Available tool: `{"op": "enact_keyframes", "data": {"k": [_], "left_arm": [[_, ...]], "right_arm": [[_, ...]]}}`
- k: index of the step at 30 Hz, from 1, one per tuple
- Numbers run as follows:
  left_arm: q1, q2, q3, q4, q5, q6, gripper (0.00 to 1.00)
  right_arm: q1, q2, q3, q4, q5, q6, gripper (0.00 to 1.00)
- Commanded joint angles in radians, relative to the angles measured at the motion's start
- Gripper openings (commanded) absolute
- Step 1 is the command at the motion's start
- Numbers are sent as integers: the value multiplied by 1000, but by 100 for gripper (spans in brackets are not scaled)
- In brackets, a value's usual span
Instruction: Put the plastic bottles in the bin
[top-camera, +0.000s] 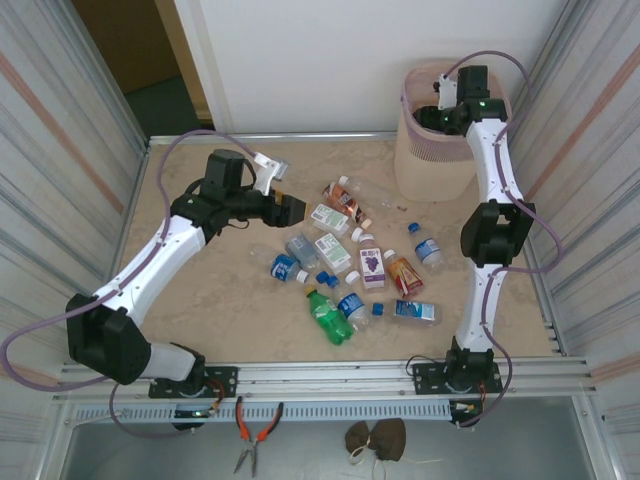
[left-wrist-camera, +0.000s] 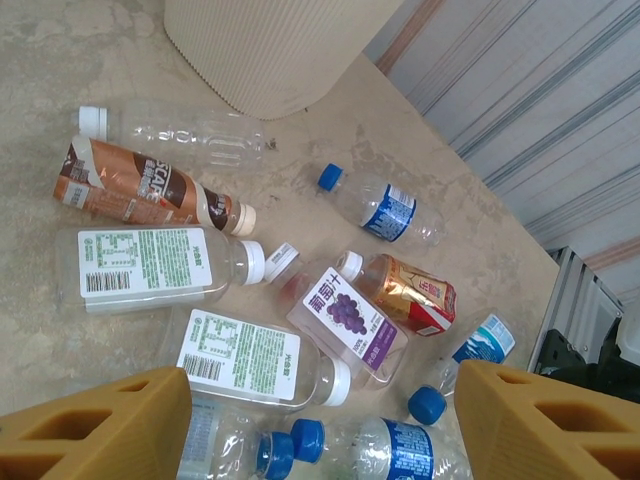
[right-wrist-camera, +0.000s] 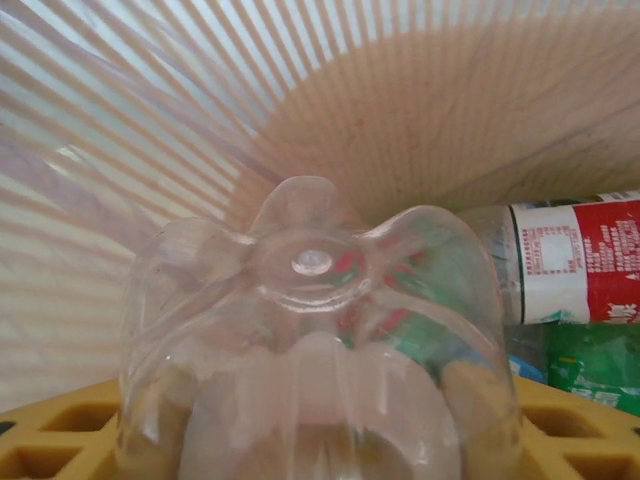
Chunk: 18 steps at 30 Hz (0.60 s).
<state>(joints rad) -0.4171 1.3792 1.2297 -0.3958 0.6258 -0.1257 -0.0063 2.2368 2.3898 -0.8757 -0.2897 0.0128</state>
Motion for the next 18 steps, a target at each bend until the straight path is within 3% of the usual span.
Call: {"op": "enact_keyframes", "data": {"k": [1, 12, 18], "left_arm": [[12, -25, 8, -20, -9, 25, 70], [17, -17, 30, -53, -34, 13, 69], [18, -22, 25, -105, -139, -59, 67]], "right_arm": [[10, -29, 24, -50, 17, -16, 70], [12, -139, 23, -24, 48, 17, 72], [14, -207, 23, -28, 77, 43, 73]]}}
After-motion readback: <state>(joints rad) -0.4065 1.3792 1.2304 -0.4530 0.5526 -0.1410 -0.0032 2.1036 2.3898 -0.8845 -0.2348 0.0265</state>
